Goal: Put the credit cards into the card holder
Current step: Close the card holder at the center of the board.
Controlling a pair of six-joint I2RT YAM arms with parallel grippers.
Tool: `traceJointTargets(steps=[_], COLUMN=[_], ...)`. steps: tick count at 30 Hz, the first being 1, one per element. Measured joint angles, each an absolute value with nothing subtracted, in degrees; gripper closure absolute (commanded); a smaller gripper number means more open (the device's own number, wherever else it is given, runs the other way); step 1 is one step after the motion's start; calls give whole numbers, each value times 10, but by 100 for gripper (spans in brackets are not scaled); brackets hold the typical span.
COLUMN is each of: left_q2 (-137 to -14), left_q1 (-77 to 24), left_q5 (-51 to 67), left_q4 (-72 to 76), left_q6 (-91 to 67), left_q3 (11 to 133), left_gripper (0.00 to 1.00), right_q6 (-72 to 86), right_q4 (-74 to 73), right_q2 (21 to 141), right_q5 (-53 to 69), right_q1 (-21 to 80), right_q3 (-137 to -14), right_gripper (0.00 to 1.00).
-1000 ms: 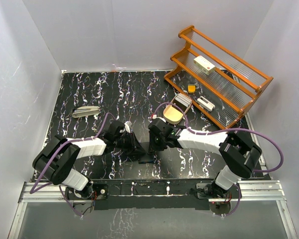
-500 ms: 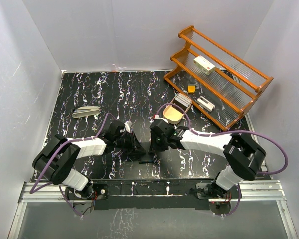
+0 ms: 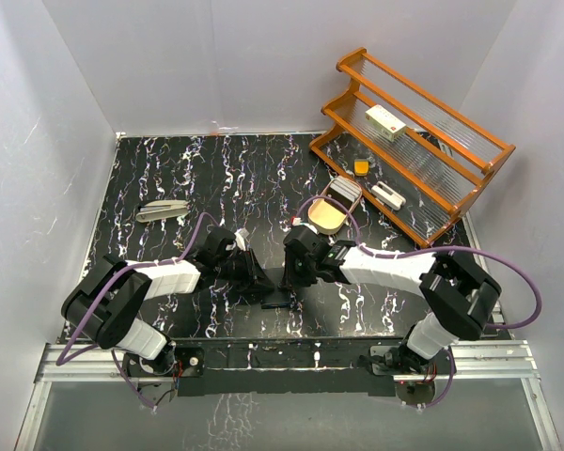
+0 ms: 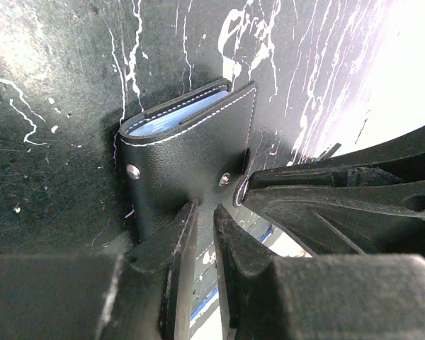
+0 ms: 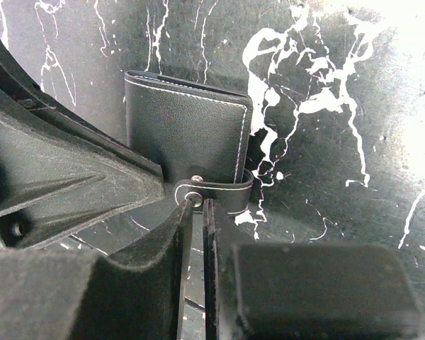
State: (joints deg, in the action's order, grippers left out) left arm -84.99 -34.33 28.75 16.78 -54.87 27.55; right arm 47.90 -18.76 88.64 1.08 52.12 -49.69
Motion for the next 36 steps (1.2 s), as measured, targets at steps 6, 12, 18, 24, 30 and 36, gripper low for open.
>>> traceJointTargets(steps=[6, 12, 18, 24, 30, 36], left_q2=[-850, -850, -851, -852, -855, -858], left_q1=[-344, -344, -344, -344, -343, -343], left_q5=[288, 288, 289, 290, 293, 296], left_q4=[171, 174, 176, 178, 182, 192], left_q6=[-551, -551, -551, -551, -551, -551], left_q3=[275, 274, 274, 273, 273, 271], left_gripper=[85, 85, 84, 84, 84, 84], right_q6=[480, 479, 479, 479, 477, 477], right_q4=[-178, -174, -173, -177, -197, -225], right_q2=[896, 905, 907, 914, 924, 938], right_q5=[13, 15, 15, 15, 17, 16], right_q1=[521, 521, 521, 521, 521, 521], right_q3=[-497, -497, -498, -506, -522, -543], right_gripper=[91, 91, 92, 93, 93, 95])
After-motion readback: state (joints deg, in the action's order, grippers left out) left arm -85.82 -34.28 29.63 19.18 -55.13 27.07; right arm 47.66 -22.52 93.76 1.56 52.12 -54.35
